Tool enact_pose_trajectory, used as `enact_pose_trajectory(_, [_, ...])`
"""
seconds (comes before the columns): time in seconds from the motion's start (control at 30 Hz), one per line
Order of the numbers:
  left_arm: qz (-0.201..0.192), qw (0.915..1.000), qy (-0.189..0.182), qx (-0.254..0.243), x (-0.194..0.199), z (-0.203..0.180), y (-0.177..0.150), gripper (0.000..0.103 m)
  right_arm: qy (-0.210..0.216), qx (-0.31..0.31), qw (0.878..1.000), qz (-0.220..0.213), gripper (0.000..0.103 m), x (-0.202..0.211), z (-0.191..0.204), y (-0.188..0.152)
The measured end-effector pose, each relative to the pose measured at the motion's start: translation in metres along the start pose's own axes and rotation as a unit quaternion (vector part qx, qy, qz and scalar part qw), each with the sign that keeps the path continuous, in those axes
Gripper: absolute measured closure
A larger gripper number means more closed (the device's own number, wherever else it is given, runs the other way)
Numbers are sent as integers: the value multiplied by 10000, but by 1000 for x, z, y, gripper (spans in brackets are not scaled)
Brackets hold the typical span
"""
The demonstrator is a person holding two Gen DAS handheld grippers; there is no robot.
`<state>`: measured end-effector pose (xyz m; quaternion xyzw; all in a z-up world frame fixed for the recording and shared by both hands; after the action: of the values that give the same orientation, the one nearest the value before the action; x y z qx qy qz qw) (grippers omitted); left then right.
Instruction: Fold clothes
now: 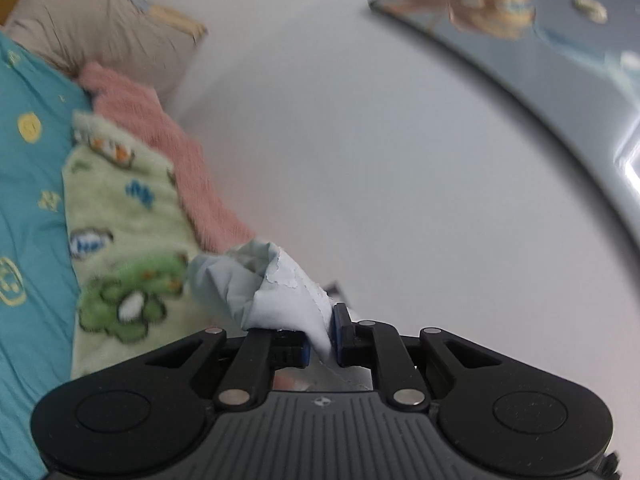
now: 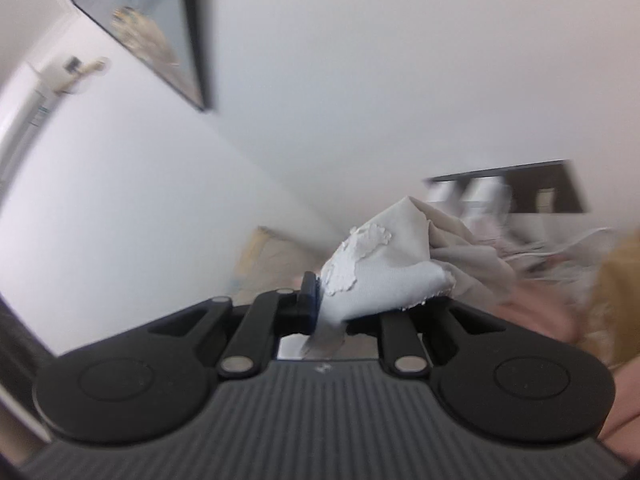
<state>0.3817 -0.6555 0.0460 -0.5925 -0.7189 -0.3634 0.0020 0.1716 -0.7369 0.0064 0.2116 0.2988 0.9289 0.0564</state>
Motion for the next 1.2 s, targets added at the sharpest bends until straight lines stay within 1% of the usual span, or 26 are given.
enact_pose_trajectory(0.1, [525,9981,303,-138,-32,34,-56,91,-721,44,9958,559,88,-6,-54,-45])
enact_pose_trajectory(0.13, [715,9963,449,-176,-35,50,-76,91,-915,34,9930,745,88,-7,-71,-60])
enact_pose_trajectory(0.2, [1004,9923,674,-266,-32,82,-110,91,-1140,-32,9877,1069,88,-6,-96,-92])
enact_pose_trajectory(0.27, [1175,9889,804,-413,-27,98,-132,91,-1242,26,9859,1118,87,-2,-106,-110])
enact_pose_trajectory(0.33, [1187,9861,948,-680,-22,103,-136,83,-1327,84,9850,1104,84,3,-107,-117])
enact_pose_trajectory(0.37, [1163,9843,1030,-836,-19,103,-136,74,-1397,76,9840,1099,83,7,-104,-116])
enact_pose_trajectory(0.4, [1123,9826,1100,-985,-14,102,-134,60,-1468,67,9831,1095,80,11,-102,-114])
enact_pose_trajectory(0.43, [1054,9814,1148,-1117,-4,96,-130,54,-1538,58,9820,1090,79,15,-99,-113])
enact_pose_trajectory(0.47, [984,9800,1195,-1250,6,90,-126,40,-1609,49,9810,1086,79,19,-97,-111])
enact_pose_trajectory(0.5, [892,9785,1242,-1387,17,82,-122,24,-1668,82,9801,1070,79,25,-93,-110])
enact_pose_trajectory(0.57, [621,9751,1317,-1674,46,59,-112,7,-1657,325,9810,957,68,45,-77,-111])
enact_pose_trajectory(0.6, [468,9737,1325,-1792,60,49,-109,3,-1631,459,9815,889,43,56,-68,-111])
enact_pose_trajectory(0.63, [315,9724,1345,-1879,76,39,-107,2,-1605,593,9818,822,17,67,-58,-111])
enact_pose_trajectory(0.67, [168,9703,1396,-1968,91,31,-107,1,-1578,746,9818,746,8,77,-49,-112])
enact_pose_trajectory(0.73, [-106,9643,1515,-2169,121,12,-109,0,-1524,1105,9805,568,1,97,-29,-117])
enact_pose_trajectory(0.83, [-448,9538,1636,-2479,169,-13,-125,0,-1446,1633,9755,299,0,128,0,-124])
enact_pose_trajectory(0.93, [-683,9434,1671,-2783,217,-35,-152,0,-1433,2039,9684,9,0,158,22,-140])
enact_pose_trajectory(1.03, [-888,9374,1646,-2939,257,-45,-177,0,-1433,2372,9604,-290,0,188,40,-158])
enact_pose_trajectory(1.1, [-1023,9351,1651,-2965,281,-49,-190,0,-1429,2587,9541,-485,0,207,53,-170])
enact_pose_trajectory(1.2, [-1262,9261,1847,-3039,308,-53,-202,0,-1358,2803,9477,-694,0,231,70,-188])
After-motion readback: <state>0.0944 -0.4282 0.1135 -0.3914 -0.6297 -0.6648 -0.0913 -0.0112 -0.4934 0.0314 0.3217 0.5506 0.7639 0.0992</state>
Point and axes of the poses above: each gripper's, at about its wrist camera, not at the fingertips, and x roughly against the way its jaws point, z to its left, y to its top, the point moved 10 cm from there along -x, roughly the way its jaws point, and after that the axes turned 7 degrees about z, right-handed, at the moved point
